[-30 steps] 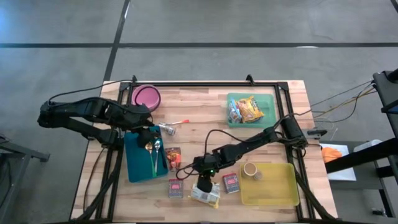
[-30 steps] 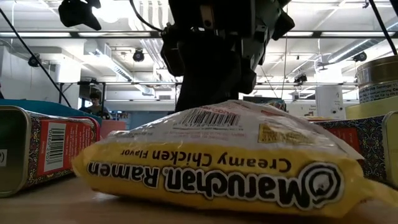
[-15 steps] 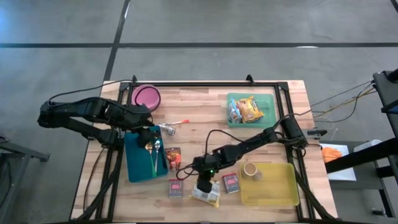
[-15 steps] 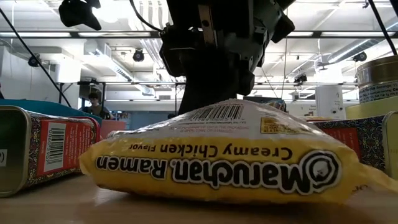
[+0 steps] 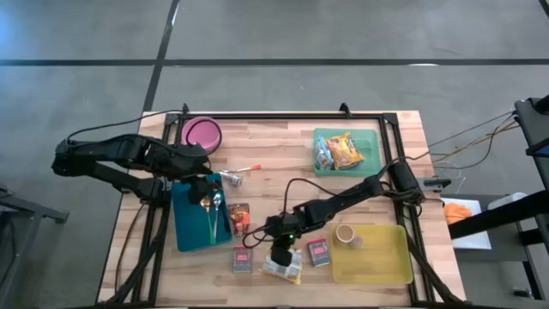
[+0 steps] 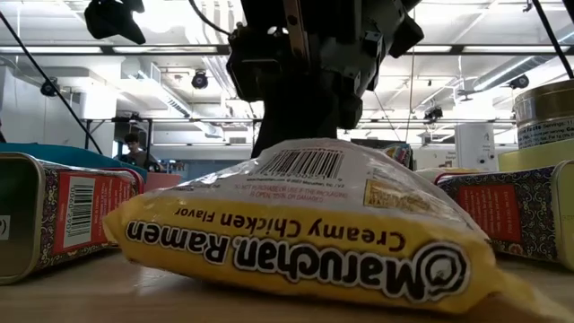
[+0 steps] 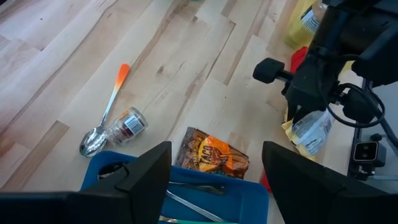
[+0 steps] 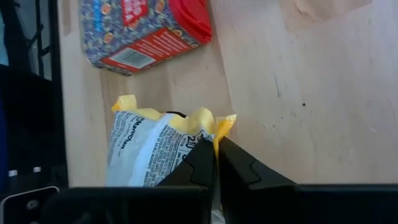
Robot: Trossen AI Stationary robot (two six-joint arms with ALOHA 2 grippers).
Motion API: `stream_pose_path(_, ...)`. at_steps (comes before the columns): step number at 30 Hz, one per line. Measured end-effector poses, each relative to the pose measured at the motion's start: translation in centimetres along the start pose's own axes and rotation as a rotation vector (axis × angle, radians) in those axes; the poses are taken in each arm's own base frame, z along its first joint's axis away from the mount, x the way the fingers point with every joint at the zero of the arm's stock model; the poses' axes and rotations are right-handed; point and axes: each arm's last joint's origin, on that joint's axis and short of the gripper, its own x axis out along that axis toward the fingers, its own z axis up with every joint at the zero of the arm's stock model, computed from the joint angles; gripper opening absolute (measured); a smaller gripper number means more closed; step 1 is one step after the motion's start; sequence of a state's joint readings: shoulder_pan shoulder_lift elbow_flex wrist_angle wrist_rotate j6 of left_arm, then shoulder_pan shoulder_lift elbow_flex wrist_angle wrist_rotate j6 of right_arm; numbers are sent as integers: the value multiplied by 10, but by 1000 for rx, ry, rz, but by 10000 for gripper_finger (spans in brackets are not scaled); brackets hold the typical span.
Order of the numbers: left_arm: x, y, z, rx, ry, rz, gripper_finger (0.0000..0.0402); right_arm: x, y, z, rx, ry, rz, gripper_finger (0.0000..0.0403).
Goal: Pick & Place Food Item
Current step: Put the yellow noodle pack into the green bin
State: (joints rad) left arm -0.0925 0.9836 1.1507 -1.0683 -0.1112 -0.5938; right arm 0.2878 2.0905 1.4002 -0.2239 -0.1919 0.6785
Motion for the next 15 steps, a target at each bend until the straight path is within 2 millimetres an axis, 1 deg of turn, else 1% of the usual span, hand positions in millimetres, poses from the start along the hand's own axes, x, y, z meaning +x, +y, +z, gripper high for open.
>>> stream_pose_path(4, 0, 0, 0, 9, 0, 0, 258, -9, 5, 3, -5, -17, 13, 8)
stream_pose_path(7, 0, 0, 0, 11, 0, 0, 258, -21, 10, 7, -15, -46, 26, 8)
stream_pose_path(12, 0, 0, 0, 15, 1, 1, 258, -42, 18, 12, -24, -107, 23, 8)
stream_pose_path(15, 0, 0, 0, 15, 1, 1, 258, -57, 20, 13, -23, -153, -9, 8)
